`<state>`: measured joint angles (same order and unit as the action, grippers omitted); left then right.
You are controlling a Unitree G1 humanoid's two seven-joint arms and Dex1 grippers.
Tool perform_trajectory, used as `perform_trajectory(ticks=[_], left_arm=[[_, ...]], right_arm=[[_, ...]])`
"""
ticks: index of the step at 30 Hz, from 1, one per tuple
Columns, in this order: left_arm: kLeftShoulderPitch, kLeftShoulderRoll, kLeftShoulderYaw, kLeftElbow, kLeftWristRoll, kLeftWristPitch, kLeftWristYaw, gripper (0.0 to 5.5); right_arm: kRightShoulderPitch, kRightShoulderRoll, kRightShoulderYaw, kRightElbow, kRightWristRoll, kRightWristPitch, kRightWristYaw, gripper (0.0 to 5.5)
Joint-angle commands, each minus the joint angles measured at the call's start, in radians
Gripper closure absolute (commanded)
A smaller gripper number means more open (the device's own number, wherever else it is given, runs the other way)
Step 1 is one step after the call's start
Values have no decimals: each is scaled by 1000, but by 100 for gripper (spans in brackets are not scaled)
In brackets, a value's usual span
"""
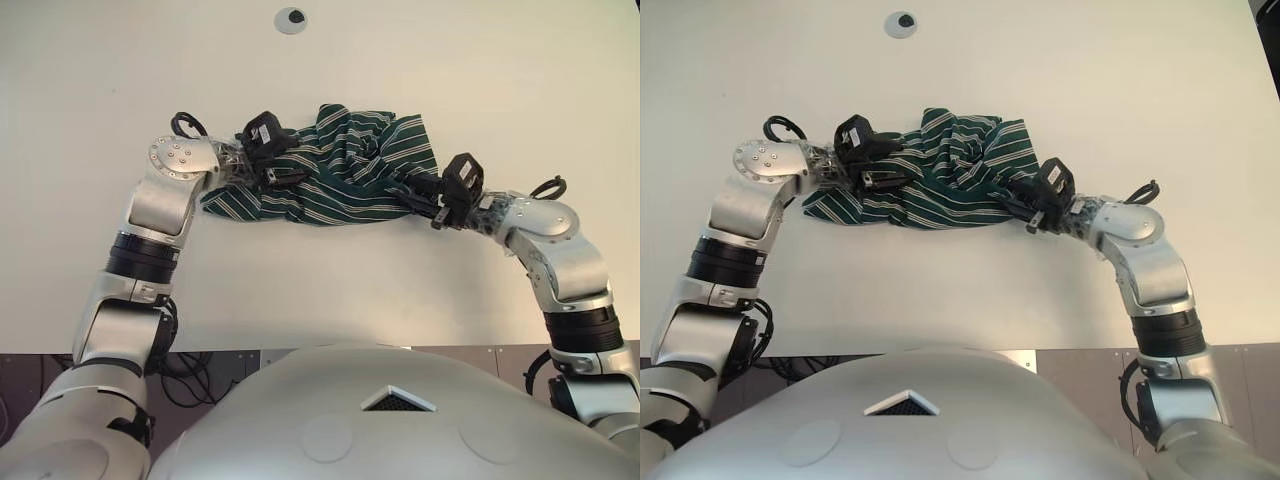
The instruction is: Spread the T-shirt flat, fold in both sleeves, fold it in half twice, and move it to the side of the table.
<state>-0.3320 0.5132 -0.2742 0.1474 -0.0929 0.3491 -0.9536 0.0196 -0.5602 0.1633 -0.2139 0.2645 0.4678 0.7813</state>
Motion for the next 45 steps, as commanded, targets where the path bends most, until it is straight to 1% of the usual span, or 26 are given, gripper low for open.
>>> perform_trajectory(ticks=[1, 6, 9, 10, 15, 16, 19, 21, 23, 28, 30, 34, 40, 45], left_arm=[[-3, 22, 0, -15, 4, 23, -15, 262], [-10, 24, 43, -52, -24, 36, -13, 262], [1, 37, 37, -65, -14, 24, -23, 262], [4, 39, 37, -64, -14, 19, -24, 262], [10, 52, 21, -53, -14, 24, -49, 262], [13, 52, 21, -49, -13, 27, -51, 271], [12, 42, 34, -55, -30, 46, -49, 322], [8, 38, 38, -59, -41, 64, -51, 340], [7, 43, 32, -50, -38, 77, -52, 370], [-15, 45, 9, 18, 0, 85, -35, 460], [-12, 50, 4, 29, 5, 82, -43, 481], [0, 57, 18, 12, -12, 72, -60, 546], [-10, 62, 84, -64, -96, 57, -110, 549], [-49, 97, 144, -87, -145, 81, -131, 549]], right_arm=[[-8, -3, 14, -7, -15, -8, 2, 414], [-4, -1, 20, -3, -23, -18, -5, 496], [2, 2, 26, -3, -26, -21, -11, 544], [5, 2, 27, -4, -26, -22, -13, 548], [11, 1, 34, -10, -27, -19, -10, 548], [11, 1, 35, -12, -26, -18, -10, 549], [10, 3, 38, -13, -27, -18, -12, 550], [11, 4, 40, -12, -30, -20, -14, 550], [12, 5, 41, -17, -29, -18, -16, 550], [15, 5, 42, -30, -26, -11, -17, 550], [15, 6, 46, -25, -27, -14, -15, 550], [11, 0, 50, -26, -24, -14, -3, 550], [-18, 9, 5, -53, 32, 5, 11, 550], [-133, 7, -87, -84, 146, 76, 21, 550]])
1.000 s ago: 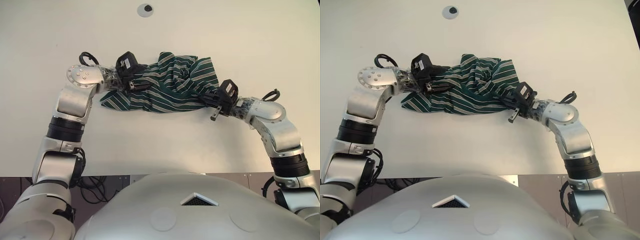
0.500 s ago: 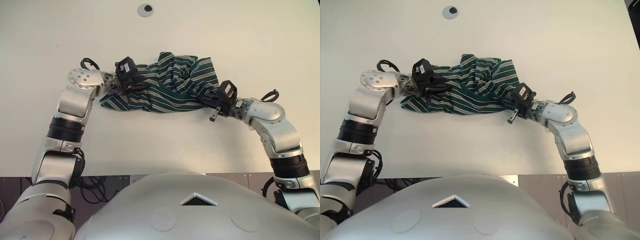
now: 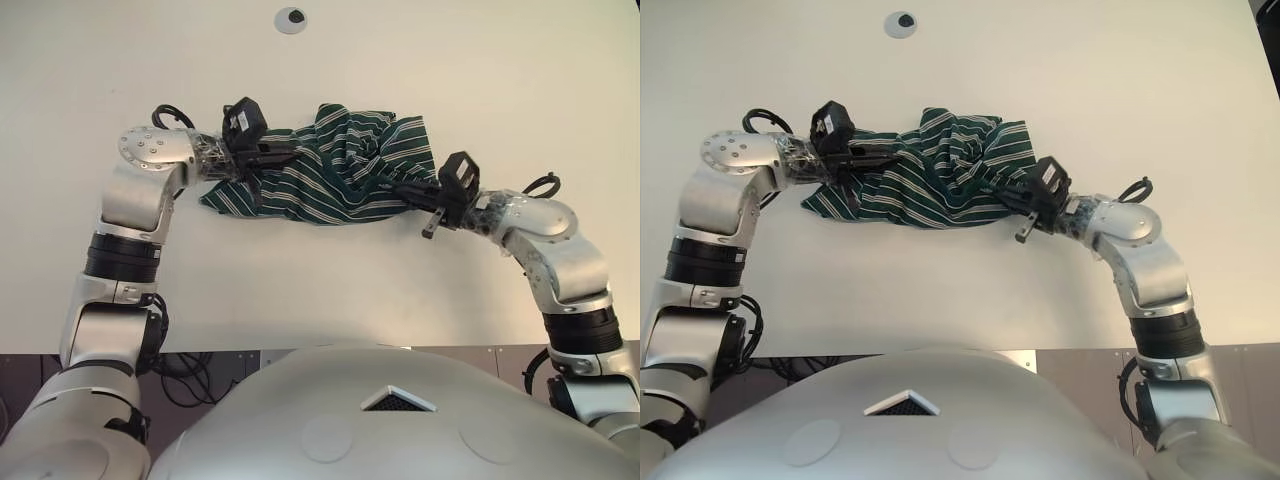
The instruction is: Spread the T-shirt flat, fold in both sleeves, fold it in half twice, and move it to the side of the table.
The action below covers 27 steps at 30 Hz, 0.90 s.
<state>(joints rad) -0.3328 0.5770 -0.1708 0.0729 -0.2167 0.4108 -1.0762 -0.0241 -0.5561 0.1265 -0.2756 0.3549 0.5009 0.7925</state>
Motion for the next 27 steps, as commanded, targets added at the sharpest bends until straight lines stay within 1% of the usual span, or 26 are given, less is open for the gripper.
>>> perform_trajectory(ticks=[1, 4, 6, 10, 15, 18, 21, 24, 27], left_arm=[[-70, 42, 57, 0, -30, 24, -10, 549], [-168, 53, 76, 113, -3, -21, 6, 549], [-297, 43, 59, 287, 56, -115, 30, 549], [-578, -12, 7, 681, 196, -346, 123, 549], [-857, -75, -32, 1051, 330, -516, 290, 549], [-973, -103, -63, 1167, 411, -557, 420, 549], [-1083, -110, -87, 1237, 491, -571, 553, 549], [-1169, -107, -96, 1273, 553, -568, 659, 549], [-1233, -96, -91, 1286, 587, -564, 731, 549]], right_arm=[[-128, 1, -56, -10, 67, 49, 19, 550], [-262, -4, -46, 85, 49, 27, 49, 550], [-420, 13, -30, 246, -2, -31, 52, 550], [-758, 96, -11, 681, -116, -190, 18, 550], [-1095, 187, -22, 1211, -215, -462, -27, 550], [-1231, 215, -31, 1390, -257, -564, -79, 550], [-1349, 217, -23, 1509, -329, -645, -181, 550], [-1431, 213, -29, 1569, -380, -688, -256, 550], [-1488, 207, -49, 1594, -407, -707, -308, 550]])
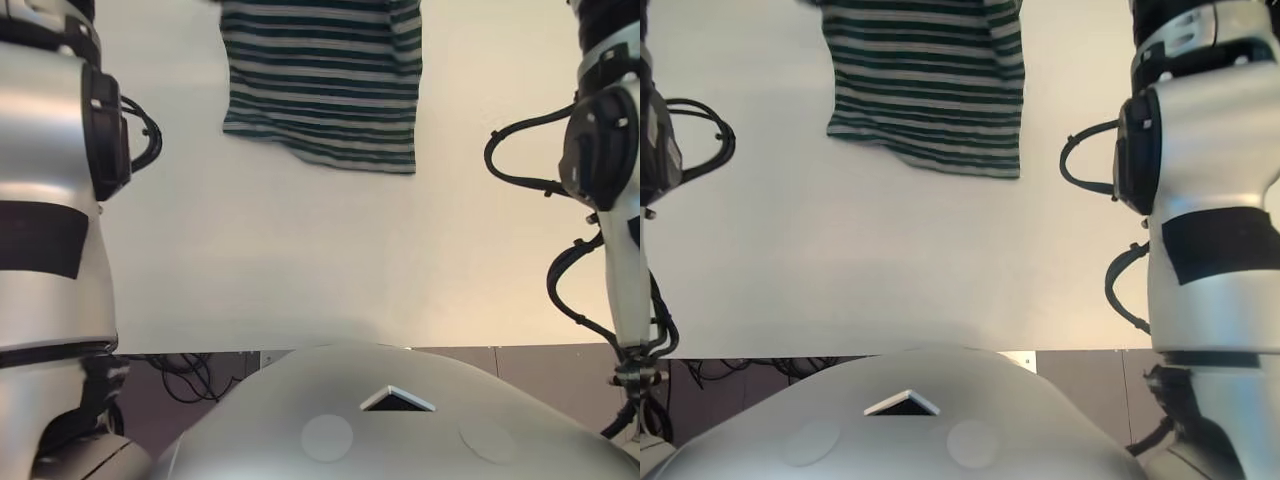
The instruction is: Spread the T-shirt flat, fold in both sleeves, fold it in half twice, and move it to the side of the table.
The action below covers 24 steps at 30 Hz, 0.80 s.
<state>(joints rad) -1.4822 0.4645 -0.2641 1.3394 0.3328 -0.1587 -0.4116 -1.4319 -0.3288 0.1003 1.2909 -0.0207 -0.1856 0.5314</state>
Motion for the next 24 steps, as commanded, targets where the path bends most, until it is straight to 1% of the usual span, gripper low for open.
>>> perform_trajectory(ticks=[1, 5, 12, 14, 17, 20, 22, 24], left_arm=[[-100, 21, 4, 22, 48, 5, 88, 549], [-151, 43, -15, 23, 106, -12, 185, 549], [-127, 57, 11, 12, 106, -70, 166, 549], [-125, 57, 28, 3, 86, -91, 133, 549], [-82, 65, 54, -26, 46, -134, 25, 549], [46, 83, 77, -102, -20, -171, -159, 549], [214, 118, 94, -274, -91, -148, -309, 549], [436, 179, 120, -610, -192, -5, -451, 549]], right_arm=[[-99, -25, -27, 32, -45, -29, -68, 550], [-159, -46, -53, 28, -69, -87, -112, 550], [-134, -81, -90, -10, -63, -197, -67, 550], [-118, -90, -102, -24, -55, -213, -41, 550], [-47, -97, -116, -84, -25, -229, 74, 550], [108, -132, -109, -243, 10, -203, 213, 550], [281, -157, -120, -490, 79, -90, 305, 550], [496, -194, -121, -830, 173, 99, 374, 550]])
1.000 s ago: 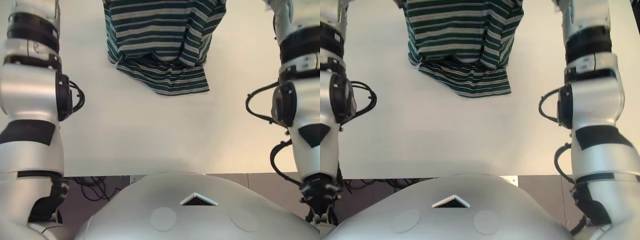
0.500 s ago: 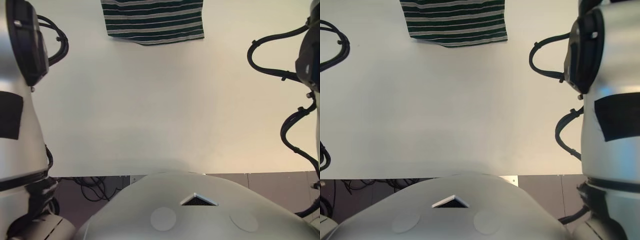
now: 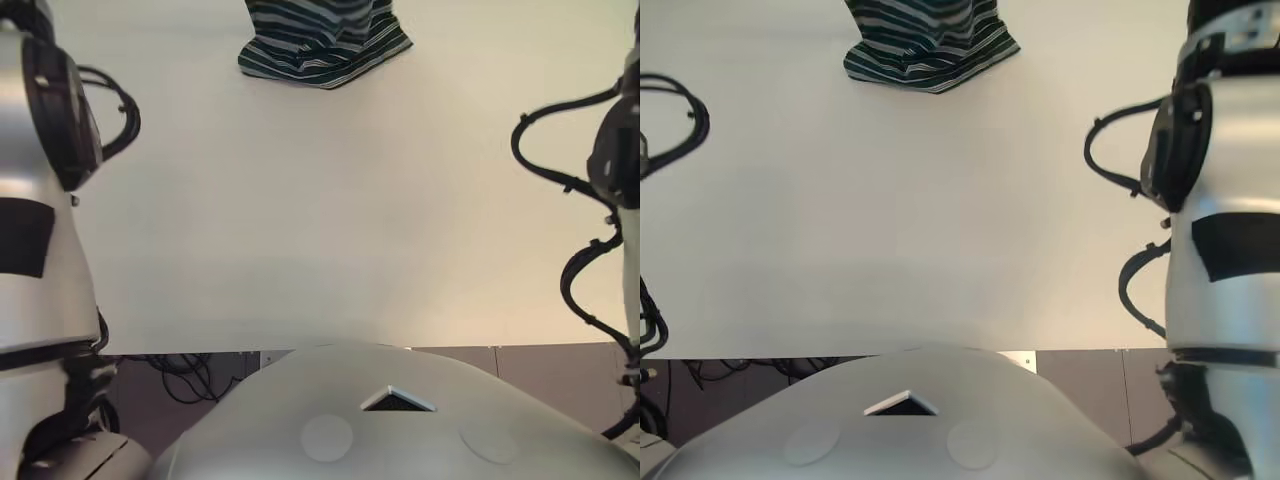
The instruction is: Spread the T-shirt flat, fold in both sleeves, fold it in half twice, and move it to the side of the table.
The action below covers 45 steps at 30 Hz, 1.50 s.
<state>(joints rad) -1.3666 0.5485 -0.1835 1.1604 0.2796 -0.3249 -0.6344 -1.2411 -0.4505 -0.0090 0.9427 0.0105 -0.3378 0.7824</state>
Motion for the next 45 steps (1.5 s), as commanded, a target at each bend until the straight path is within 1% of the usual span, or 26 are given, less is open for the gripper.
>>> perform_trajectory(ticks=[1, 2, 5, 8, 12, 15, 17, 19, 20, 22, 24, 25, 26, 28, 30, 33, 34, 36, 40, 42, 45], left_arm=[[409, 120, 55, -582, -183, 245, -275, 549], [506, 155, 69, -753, -241, 350, -331, 549], [704, 239, 125, -1147, -419, 644, -432, 549], [790, 307, 180, -1379, -585, 860, -486, 549], [828, 386, 295, -1588, -878, 1142, -519, 549], [905, 451, 377, -1670, -1019, 1274, -546, 549], [917, 458, 425, -1691, -1114, 1347, -529, 549], [1008, 495, 422, -1742, -1128, 1372, -541, 549], [1096, 518, 398, -1786, -1114, 1374, -546, 549], [1325, 590, 297, -1889, -1018, 1322, -542, 549], [1545, 686, 142, -1934, -829, 1198, -514, 549], [1609, 701, 101, -1931, -771, 1156, -501, 549], [1634, 695, 83, -1912, -744, 1130, -494, 549], [1588, 655, 97, -1840, -737, 1093, -491, 549], [1506, 627, 117, -1789, -760, 1071, -503, 549], [1428, 591, 112, -1782, -798, 1078, -507, 549], [1396, 568, 110, -1779, -811, 1084, -499, 549], [1262, 487, 106, -1715, -816, 1091, -449, 549], [962, 341, 105, -1475, -721, 1025, -317, 549], [807, 283, 84, -1304, -628, 947, -250, 549], [569, 198, 15, -981, -465, 760, -198, 549]], right_arm=[[395, -91, -12, -624, 186, 345, 139, 550], [483, -113, -18, -769, 243, 449, 148, 550], [703, -188, -58, -1137, 439, 732, 165, 550], [847, -254, -113, -1355, 611, 918, 184, 550], [941, -322, -219, -1518, 854, 1084, 157, 550], [1025, -365, -283, -1597, 1037, 1170, 127, 550], [1064, -385, -319, -1627, 1148, 1207, 100, 550], [1165, -441, -314, -1682, 1157, 1247, 137, 550], [1238, -465, -293, -1716, 1144, 1270, 144, 550], [1409, -518, -191, -1762, 985, 1248, 141, 550], [1581, -538, -89, -1763, 824, 1193, 126, 550], [1625, -528, -65, -1756, 787, 1175, 124, 550], [1640, -515, -52, -1748, 768, 1160, 126, 550], [1592, -494, -51, -1695, 744, 1123, 133, 550], [1504, -488, -65, -1638, 745, 1096, 150, 550], [1398, -477, -50, -1589, 758, 1079, 174, 550], [1363, -459, -43, -1573, 755, 1073, 164, 550], [1238, -385, -32, -1500, 733, 1042, 107, 550], [939, -235, -44, -1276, 672, 965, -6, 550], [777, -184, -21, -1131, 604, 902, -28, 550], [521, -122, 31, -847, 476, 764, -4, 550]])
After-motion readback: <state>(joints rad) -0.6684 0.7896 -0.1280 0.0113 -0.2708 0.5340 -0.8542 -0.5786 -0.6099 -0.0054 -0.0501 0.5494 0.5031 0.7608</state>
